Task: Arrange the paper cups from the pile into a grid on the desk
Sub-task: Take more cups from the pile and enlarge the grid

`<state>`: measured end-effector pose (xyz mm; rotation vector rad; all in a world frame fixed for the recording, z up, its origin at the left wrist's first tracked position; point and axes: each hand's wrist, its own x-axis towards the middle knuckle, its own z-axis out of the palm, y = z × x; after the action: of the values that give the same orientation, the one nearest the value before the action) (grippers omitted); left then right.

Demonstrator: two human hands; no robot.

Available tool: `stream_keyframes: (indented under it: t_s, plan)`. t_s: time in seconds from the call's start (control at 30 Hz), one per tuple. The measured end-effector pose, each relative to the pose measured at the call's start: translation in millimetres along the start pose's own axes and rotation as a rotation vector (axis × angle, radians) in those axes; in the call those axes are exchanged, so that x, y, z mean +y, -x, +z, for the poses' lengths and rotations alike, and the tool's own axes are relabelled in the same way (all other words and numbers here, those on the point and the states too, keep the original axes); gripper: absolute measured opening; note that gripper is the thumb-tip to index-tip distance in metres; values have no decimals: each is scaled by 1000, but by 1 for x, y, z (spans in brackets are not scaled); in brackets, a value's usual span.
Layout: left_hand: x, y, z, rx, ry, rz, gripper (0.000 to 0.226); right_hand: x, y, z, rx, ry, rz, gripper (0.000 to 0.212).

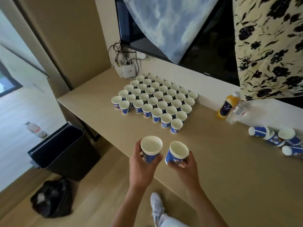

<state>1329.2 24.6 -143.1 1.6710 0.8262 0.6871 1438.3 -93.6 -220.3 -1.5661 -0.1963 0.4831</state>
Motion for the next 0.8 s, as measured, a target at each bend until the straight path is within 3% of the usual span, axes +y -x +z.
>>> stream_keyframes:
  t_s: [0.43, 0.8]
  plan:
    - [-51, -162, -41, -2, -186, -64, 60, 35, -119, 122, 2, 9, 122, 68]
    - [-82, -275, -58, -105, -232, -75, 63, 45, -178, 188, 147, 73, 174, 62]
